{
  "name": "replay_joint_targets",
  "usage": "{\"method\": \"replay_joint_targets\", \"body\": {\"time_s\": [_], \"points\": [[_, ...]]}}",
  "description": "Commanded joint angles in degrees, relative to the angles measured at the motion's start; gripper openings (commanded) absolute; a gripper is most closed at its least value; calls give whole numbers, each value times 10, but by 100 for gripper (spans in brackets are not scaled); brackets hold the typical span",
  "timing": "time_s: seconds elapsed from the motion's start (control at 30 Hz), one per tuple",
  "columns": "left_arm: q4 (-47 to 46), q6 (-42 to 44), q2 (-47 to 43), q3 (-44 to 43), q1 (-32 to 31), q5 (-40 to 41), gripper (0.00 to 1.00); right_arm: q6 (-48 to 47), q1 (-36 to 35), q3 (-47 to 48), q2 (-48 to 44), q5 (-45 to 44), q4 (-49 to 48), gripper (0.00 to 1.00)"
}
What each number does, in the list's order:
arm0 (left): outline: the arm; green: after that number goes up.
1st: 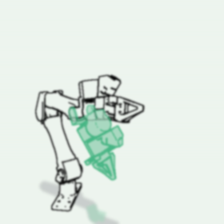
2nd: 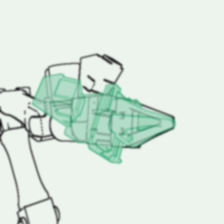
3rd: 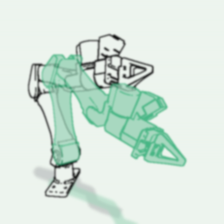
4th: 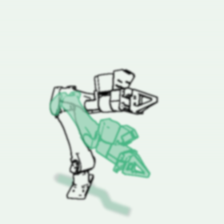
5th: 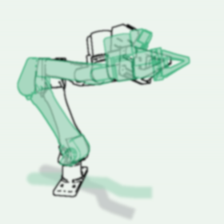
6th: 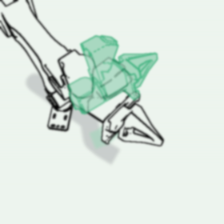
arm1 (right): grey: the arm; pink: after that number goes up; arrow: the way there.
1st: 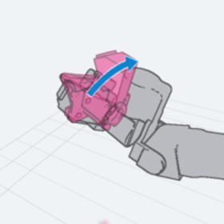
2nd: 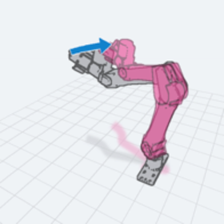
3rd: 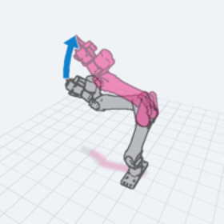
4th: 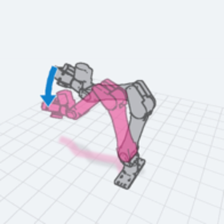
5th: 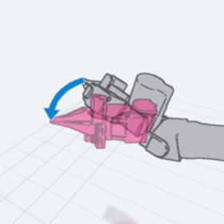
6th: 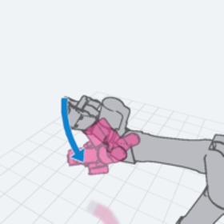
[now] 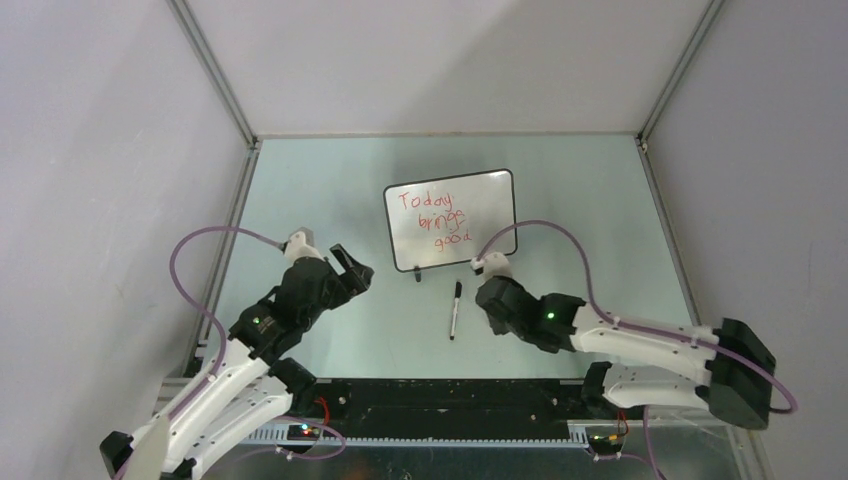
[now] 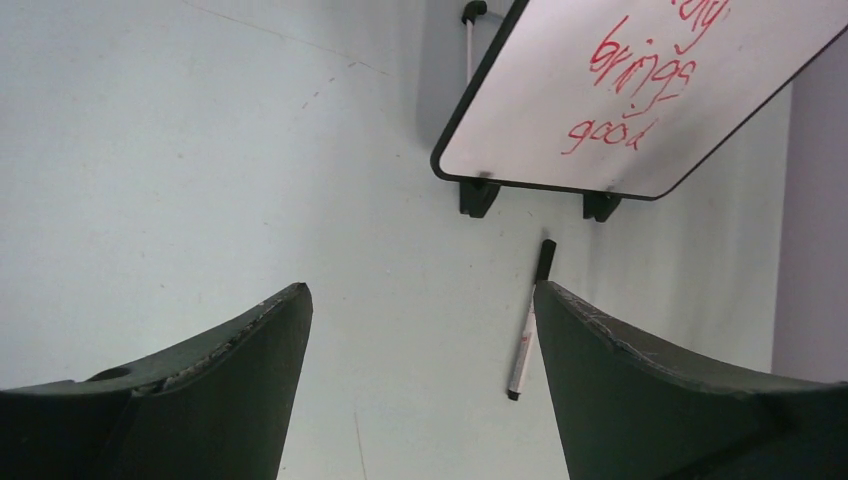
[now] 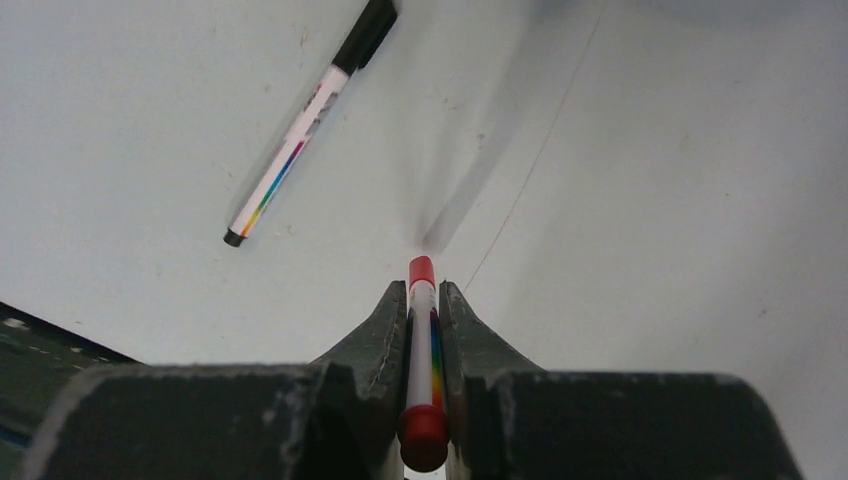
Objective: Write a sentence on the whiteboard
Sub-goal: Put down the whiteboard marker at the center of the board.
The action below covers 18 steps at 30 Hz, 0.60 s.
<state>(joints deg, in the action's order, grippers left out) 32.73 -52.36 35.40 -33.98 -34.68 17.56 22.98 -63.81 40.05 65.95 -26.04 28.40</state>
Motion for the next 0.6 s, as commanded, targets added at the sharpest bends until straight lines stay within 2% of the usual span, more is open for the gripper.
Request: {"method": "replay_joint_targets", "body": {"time_s": [0.0, 0.2, 0.37, 0.43, 0.57], "points": [[2, 41, -9, -11, 4, 53, 87, 24, 66, -16, -114, 83, -15, 0], [-6, 35, 12, -1, 5, 111, 89, 67, 230, -75, -177, 302, -98, 0], [-25, 26, 9, 20, 5, 118, 89, 93, 312, -114, -187, 384, -158, 1], [-34, 25, -5, 30, 5, 127, 89, 111, 357, -135, -187, 431, -218, 3], [-47, 40, -31, 47, 5, 146, 89, 145, 393, -169, -156, 467, -306, 7]]}}
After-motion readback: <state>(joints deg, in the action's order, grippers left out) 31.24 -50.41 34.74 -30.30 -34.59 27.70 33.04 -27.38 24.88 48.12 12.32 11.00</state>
